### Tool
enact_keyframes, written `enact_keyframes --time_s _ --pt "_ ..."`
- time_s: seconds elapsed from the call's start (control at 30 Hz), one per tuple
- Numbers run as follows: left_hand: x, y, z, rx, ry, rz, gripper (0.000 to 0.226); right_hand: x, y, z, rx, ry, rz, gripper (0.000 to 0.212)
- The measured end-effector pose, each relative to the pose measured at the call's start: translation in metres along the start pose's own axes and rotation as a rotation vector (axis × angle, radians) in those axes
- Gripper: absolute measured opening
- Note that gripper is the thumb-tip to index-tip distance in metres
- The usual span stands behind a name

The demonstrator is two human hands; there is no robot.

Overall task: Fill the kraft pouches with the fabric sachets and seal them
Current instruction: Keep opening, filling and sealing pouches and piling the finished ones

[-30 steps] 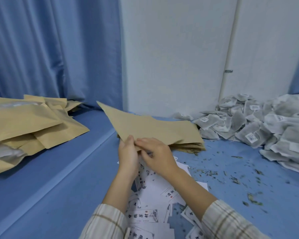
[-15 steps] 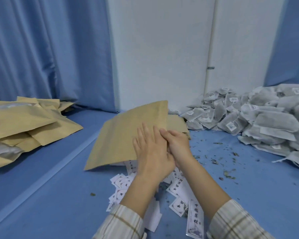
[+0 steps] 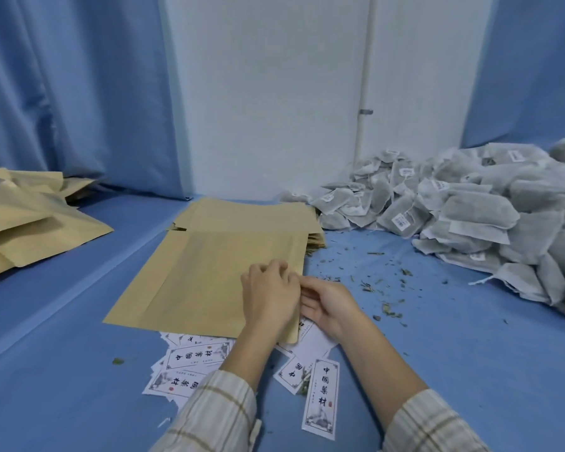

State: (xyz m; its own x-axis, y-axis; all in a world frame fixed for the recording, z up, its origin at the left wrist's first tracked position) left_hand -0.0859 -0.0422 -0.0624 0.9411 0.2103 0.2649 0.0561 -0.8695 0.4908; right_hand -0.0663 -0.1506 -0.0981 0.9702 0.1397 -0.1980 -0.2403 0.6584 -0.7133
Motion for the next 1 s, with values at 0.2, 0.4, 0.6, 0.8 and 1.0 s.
enact_keyframes --time_s 0.2,0.4,0.6,0.8,1.0 --pt "0.012 0.004 0.001 -0.031 -0.017 -0.082 0.038 0.004 0.006 0.000 0.051 -0.054 0.008 0.012" --pt "0.009 -0.002 0.000 -0.271 0.014 -0.106 0.031 0.004 0.007 0.001 0.082 -0.123 0.023 0.012" --pt "0.008 -0.004 0.004 -0.107 -0.031 -0.023 0.030 -0.003 0.001 0.001 -0.345 -0.011 -0.210 0.014" --pt "0.004 0.002 0.014 0.169 -0.027 0.111 0.026 -0.010 0.002 0.011 -1.078 0.164 -0.630 0.010" --pt "-0.009 0.008 0.013 0.123 0.236 0.172 0.022 -0.005 -0.005 -0.007 -0.976 0.437 -0.532 0.017"
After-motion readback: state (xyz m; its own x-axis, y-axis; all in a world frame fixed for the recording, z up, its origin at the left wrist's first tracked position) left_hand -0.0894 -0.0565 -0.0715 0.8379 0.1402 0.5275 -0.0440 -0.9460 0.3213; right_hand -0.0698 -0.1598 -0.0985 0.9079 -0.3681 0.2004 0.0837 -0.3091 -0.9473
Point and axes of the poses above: each hand's wrist, its own x-axis towards the middle knuckle, its own z-axis out of the palm, y = z × x, the point moved 3 cm from there along x, towards the middle knuckle, and after that the axes turned 15 degrees about x, right-handed, at the moved point
